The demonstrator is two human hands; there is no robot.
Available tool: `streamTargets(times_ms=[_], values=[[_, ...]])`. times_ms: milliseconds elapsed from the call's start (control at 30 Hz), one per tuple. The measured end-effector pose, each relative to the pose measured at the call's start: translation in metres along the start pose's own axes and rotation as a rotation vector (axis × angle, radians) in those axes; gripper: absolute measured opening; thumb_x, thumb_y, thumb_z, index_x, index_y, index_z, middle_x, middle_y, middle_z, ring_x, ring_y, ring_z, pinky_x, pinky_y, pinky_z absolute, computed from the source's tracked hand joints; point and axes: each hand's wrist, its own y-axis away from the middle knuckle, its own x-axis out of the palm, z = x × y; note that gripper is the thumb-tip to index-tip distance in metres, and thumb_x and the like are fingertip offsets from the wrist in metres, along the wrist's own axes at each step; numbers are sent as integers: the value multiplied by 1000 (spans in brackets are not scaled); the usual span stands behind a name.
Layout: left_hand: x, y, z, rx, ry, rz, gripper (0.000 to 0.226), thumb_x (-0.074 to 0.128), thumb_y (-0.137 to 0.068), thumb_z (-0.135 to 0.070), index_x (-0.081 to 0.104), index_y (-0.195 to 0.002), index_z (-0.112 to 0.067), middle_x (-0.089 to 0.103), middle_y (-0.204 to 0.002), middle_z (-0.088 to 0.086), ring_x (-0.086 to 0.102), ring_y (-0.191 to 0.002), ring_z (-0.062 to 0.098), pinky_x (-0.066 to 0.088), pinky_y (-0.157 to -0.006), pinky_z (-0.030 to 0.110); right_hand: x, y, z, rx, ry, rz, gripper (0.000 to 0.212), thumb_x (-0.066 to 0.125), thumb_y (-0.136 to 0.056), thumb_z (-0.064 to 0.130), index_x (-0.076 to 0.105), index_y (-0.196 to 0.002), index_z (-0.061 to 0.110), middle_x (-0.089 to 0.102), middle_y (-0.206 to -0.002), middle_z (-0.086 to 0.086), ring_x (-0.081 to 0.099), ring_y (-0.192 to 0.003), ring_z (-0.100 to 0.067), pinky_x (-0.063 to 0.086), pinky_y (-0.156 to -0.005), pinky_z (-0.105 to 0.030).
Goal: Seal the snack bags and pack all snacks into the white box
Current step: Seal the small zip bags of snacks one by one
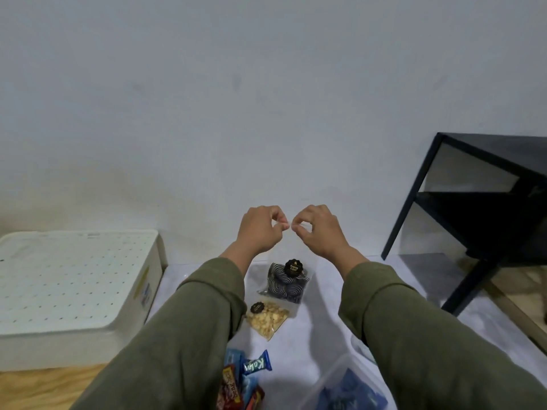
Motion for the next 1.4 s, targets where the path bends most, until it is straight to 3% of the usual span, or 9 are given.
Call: streamTargets(times_ms=[267, 400, 633, 867, 1100, 1233, 1400], values=[[-4, -5, -3, -50, 31, -39, 8, 61, -87, -22, 61, -80, -27, 65, -89, -11, 59, -102, 20, 43, -97, 43, -11, -8, -3, 6, -38, -41, 12, 57, -90, 24, 67, -90, 16, 64, -105, 3, 42, -115, -19, 29, -89, -33], [0, -6, -9, -17, 17, -19, 6, 61, -87, -25, 66, -88, -22, 70, -99, -8, 59, -105, 21, 42, -99, 43, -15, -13, -1, -34, -31, -43, 11, 59, -89, 22, 67, -86, 15, 64, -103, 5, 41, -115, -18, 25, -87, -30], [5, -11, -18, -65, -15, -94, 6, 59, -88, -19, 66, -86, -18, 70, -94, -5, 60, -101, 20, 42, -97, 43, -18, -12, -9, -25, -107, -60, 10, 57, -90, 20, 66, -90, 16, 62, -97, 6, 42, -112, -17, 26, -85, -30], [9, -7, -26, -30, -91, -90, 12, 58, -90, -29, 67, -95, -21, 70, -103, -8, 58, -104, 17, 34, -96, 36, -26, -14, -16, -5, -66, -44, 10, 56, -91, 18, 66, -89, 15, 63, -99, 4, 40, -114, -18, 26, -88, -32], [9, -9, -28, -52, -74, -89, 8, 58, -89, -24, 66, -90, -21, 69, -98, -7, 59, -103, 20, 39, -97, 38, -33, -7, -26, 14, -80, -50, 10, 57, -90, 18, 65, -86, 15, 64, -96, 4, 41, -113, -17, 27, -88, -30], [13, -11, -38, 2, -139, -61, 15, 58, -90, -35, 67, -96, -24, 69, -105, -10, 58, -102, 15, 32, -94, 34, -40, -9, -27, 21, -6, -42, 11, 56, -90, 17, 66, -87, 14, 65, -97, 2, 40, -113, -18, 28, -90, -32], [19, -16, -45, -28, -223, -100, 14, 53, -92, -29, 64, -97, -23, 68, -97, -4, 59, -97, 20, 30, -90, 34, -43, -6, -28, 43, -138, -36, 11, 59, -90, 22, 68, -92, 17, 63, -96, 3, 39, -112, -15, 24, -88, -28]])
